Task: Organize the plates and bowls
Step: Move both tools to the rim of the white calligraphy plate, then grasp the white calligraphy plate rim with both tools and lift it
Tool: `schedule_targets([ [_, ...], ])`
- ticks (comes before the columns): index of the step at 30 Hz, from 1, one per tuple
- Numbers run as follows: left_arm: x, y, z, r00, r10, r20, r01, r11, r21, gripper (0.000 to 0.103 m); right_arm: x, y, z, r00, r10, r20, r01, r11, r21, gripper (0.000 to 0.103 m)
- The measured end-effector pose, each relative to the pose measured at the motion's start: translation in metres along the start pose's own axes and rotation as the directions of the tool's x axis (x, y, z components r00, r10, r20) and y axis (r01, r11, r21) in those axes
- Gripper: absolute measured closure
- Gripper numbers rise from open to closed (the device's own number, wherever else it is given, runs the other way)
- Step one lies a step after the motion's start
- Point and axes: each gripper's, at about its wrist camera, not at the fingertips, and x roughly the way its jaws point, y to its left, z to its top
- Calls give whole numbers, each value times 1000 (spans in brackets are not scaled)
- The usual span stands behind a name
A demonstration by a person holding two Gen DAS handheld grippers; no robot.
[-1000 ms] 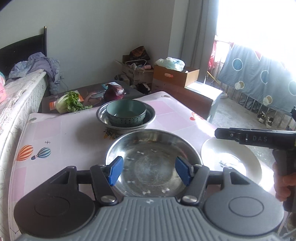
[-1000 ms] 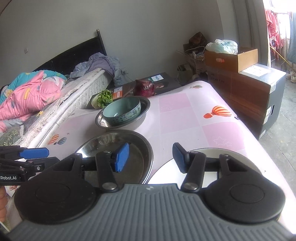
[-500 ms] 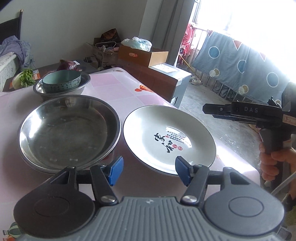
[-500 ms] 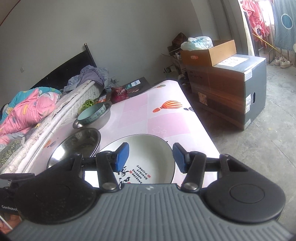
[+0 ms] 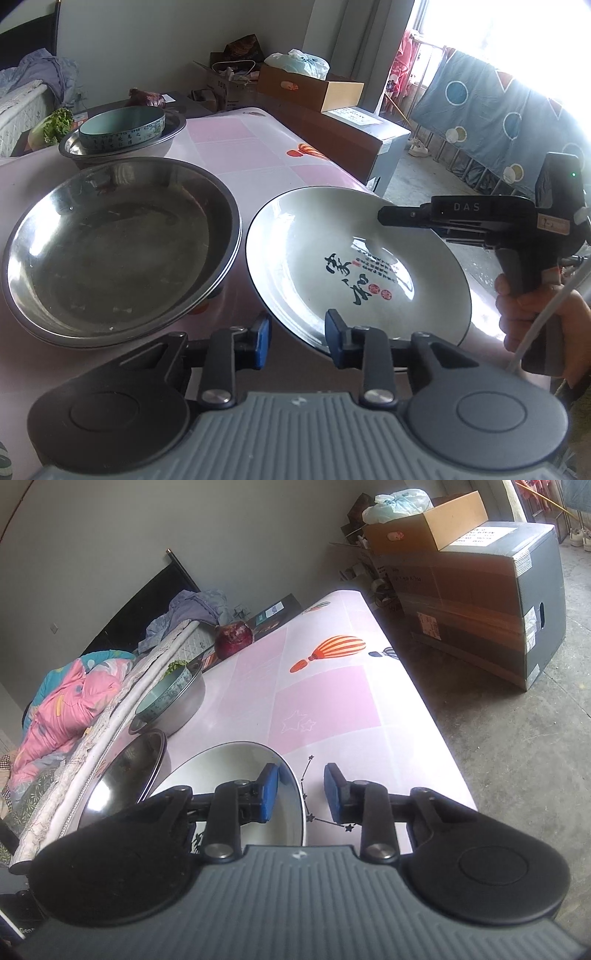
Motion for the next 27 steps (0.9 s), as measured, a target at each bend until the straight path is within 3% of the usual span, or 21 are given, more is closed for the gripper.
schedule_targets([
  [4, -1, 0, -1, 1000, 6, -12, -6, 1000, 7, 73, 0, 13, -6, 1000, 0, -16, -1, 999, -36, 82],
  [9, -16, 2, -10, 998, -24, -52, 26, 998, 49, 73, -22, 17, -23, 999, 7, -39, -6, 1000, 15, 81],
  [18, -65, 22, -48, 988, -82, -127, 101, 983, 155, 72, -79, 62, -100, 998, -54, -40, 57, 995, 80, 80],
  [23, -97, 47, -67, 988, -70, -134, 87, 989, 119, 73, -93, 102, -136, 995, -92, -44, 95, 993, 67, 79],
  [27, -119, 73, -79, 991, -44, -126, 52, 997, 56, 73, -88, 136, -155, 996, -64, -64, 69, 995, 73, 79],
])
